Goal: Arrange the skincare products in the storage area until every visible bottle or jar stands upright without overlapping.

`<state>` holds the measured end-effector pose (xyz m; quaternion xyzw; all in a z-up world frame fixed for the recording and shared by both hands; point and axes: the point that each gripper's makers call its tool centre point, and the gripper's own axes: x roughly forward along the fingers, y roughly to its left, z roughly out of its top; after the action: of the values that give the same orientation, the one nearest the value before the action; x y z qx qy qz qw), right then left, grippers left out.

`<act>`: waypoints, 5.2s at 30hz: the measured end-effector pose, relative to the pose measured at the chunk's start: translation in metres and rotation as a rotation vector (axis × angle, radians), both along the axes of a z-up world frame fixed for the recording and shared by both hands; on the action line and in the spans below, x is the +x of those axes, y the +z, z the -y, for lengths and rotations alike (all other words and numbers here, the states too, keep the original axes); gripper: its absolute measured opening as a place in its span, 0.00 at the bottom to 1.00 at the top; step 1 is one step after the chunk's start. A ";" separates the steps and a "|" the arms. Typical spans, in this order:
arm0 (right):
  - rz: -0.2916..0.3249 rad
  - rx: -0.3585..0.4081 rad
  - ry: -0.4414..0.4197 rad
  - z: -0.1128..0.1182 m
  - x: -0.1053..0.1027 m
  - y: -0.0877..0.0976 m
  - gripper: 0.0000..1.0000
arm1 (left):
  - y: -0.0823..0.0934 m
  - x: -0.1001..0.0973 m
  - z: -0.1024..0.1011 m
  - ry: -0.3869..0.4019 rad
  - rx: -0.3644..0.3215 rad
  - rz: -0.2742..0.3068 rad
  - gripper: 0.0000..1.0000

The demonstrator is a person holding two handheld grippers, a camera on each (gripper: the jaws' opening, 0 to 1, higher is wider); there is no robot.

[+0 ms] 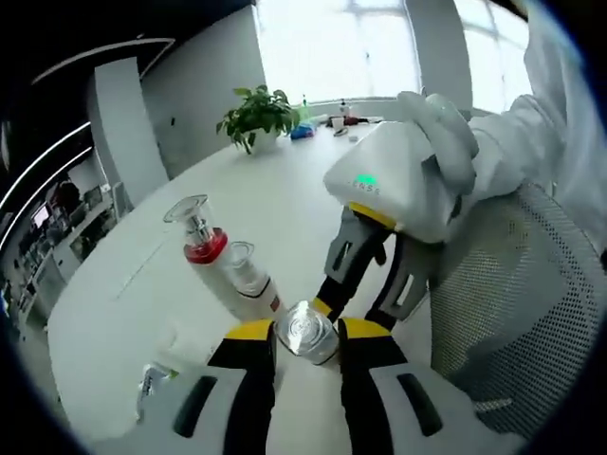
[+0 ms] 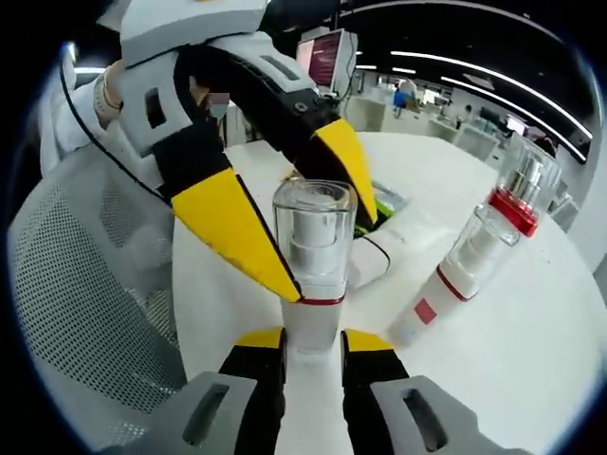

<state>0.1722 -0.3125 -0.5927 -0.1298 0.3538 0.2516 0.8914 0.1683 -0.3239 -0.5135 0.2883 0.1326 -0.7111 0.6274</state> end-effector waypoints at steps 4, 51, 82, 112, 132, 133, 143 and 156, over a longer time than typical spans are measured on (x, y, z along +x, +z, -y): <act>-0.007 0.003 0.006 0.000 -0.002 -0.001 0.12 | 0.000 -0.004 0.004 -0.027 0.017 0.025 0.20; -0.053 0.008 0.087 -0.012 -0.017 -0.004 0.05 | -0.046 0.020 -0.028 0.094 0.089 -0.015 0.30; 0.008 -0.026 0.103 -0.015 -0.007 0.001 0.06 | -0.064 0.047 -0.055 0.246 0.170 -0.054 0.22; 0.019 -0.008 0.146 -0.029 -0.008 0.004 0.01 | -0.066 0.054 -0.047 0.262 0.162 -0.004 0.19; 0.059 0.005 0.124 -0.025 -0.002 0.011 0.06 | -0.072 0.045 -0.047 0.236 0.190 0.010 0.18; 0.060 0.005 0.132 -0.027 -0.003 0.011 0.06 | -0.073 0.047 -0.046 0.239 0.185 0.018 0.18; 0.053 -0.034 0.080 -0.013 0.000 0.008 0.04 | -0.074 0.046 -0.043 0.245 0.195 0.003 0.17; 0.077 -0.072 0.074 -0.016 0.006 0.007 0.04 | -0.088 0.016 -0.035 0.155 0.258 -0.044 0.14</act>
<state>0.1784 -0.2968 -0.5854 -0.1846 0.3230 0.2665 0.8891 0.1847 -0.2892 -0.6015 0.3396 0.2584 -0.6437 0.6352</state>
